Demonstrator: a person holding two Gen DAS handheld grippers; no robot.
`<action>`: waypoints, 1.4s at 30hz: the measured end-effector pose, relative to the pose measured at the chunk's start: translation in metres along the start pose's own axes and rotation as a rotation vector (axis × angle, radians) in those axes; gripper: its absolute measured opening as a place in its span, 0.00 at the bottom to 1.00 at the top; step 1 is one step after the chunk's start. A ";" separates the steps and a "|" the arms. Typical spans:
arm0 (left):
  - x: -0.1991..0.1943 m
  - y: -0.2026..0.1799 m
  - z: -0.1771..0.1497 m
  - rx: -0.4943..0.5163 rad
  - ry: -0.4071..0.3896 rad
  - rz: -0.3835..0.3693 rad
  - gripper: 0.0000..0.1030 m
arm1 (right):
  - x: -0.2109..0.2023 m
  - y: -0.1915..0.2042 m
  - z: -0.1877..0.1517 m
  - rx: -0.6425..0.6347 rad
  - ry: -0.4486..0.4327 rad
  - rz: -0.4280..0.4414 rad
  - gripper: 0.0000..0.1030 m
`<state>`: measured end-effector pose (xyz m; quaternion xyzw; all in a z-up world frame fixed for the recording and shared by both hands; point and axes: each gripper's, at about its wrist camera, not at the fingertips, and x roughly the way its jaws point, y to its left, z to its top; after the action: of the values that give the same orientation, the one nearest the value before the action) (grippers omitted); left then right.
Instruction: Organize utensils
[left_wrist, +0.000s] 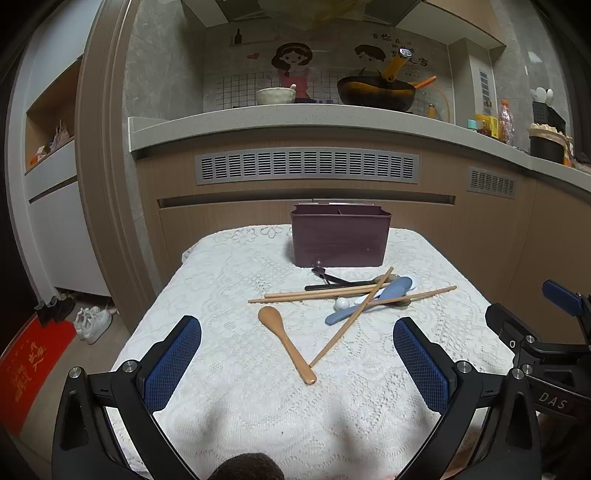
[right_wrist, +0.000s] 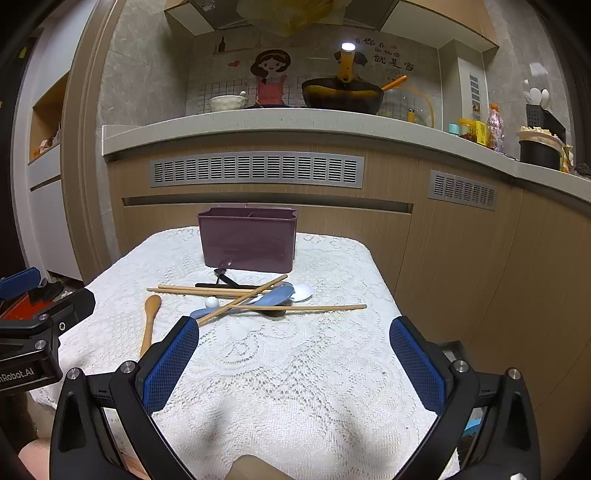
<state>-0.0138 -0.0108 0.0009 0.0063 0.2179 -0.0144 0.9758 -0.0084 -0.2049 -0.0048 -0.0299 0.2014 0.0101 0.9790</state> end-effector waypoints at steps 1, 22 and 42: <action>0.001 0.001 0.000 0.000 -0.002 0.000 1.00 | 0.000 0.000 0.000 -0.001 0.000 0.001 1.00; 0.001 0.000 -0.001 0.000 0.001 0.001 1.00 | 0.000 0.000 -0.001 0.000 0.002 0.001 1.00; 0.000 0.001 -0.001 0.000 0.004 0.001 1.00 | -0.001 0.000 0.000 0.001 0.001 0.001 1.00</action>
<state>-0.0137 -0.0102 0.0002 0.0067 0.2196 -0.0138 0.9755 -0.0092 -0.2047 -0.0047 -0.0291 0.2019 0.0104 0.9789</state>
